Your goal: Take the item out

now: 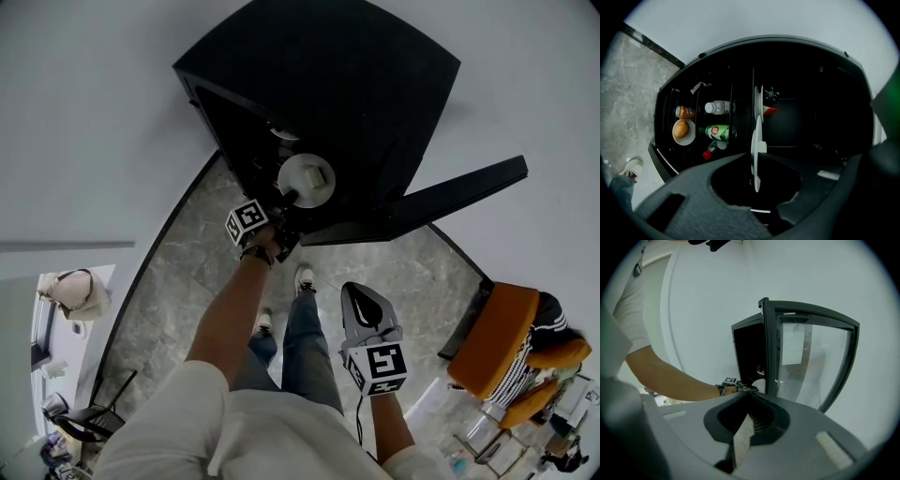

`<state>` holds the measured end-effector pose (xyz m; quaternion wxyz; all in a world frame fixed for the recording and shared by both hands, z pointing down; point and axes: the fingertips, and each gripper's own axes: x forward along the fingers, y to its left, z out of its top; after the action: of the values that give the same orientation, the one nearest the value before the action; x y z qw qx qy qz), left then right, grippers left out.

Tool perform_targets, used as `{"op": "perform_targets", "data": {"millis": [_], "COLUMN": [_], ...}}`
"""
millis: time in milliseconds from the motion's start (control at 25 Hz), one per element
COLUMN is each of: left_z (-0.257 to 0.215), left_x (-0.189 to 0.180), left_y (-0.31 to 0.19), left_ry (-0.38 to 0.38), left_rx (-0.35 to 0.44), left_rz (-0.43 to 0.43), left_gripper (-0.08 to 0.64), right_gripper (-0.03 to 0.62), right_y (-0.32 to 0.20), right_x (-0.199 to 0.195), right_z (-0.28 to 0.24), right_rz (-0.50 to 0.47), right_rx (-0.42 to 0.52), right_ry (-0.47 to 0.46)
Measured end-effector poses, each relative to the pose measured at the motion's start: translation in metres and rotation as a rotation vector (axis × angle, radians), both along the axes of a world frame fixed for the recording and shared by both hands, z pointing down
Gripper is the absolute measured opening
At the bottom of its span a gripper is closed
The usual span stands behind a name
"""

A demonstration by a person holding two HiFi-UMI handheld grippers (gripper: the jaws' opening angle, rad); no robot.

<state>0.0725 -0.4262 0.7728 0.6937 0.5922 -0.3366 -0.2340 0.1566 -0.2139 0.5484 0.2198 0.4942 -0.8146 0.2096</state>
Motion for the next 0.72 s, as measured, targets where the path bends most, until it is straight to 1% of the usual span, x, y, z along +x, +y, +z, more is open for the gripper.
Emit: {"op": "perform_targets", "data": {"millis": [120, 240, 560, 720], "left_z": [-0.003, -0.015, -0.063, -0.098], "left_x": [-0.008, -0.017, -0.051, -0.067], "left_y": [0.009, 0.016, 0.042, 0.060], "left_ry": [0.044, 0.065, 0.039, 0.050], "left_rx": [-0.009, 0.018, 0.075, 0.096], "left_rz": [-0.023, -0.036, -0.080, -0.119], "left_gripper": [0.022, 0.021, 0.028, 0.028], "right_gripper": [0.008, 0.008, 0.008, 0.008], "right_y": [0.001, 0.002, 0.004, 0.013], "right_x": [-0.001, -0.003, -0.026, -0.040], "right_z": [-0.002, -0.005, -0.028, -0.042], "right_rz": [0.004, 0.007, 0.016, 0.016], "right_rx": [0.006, 0.019, 0.078, 0.111], "right_ry": [-0.002, -0.001, -0.013, -0.017]}}
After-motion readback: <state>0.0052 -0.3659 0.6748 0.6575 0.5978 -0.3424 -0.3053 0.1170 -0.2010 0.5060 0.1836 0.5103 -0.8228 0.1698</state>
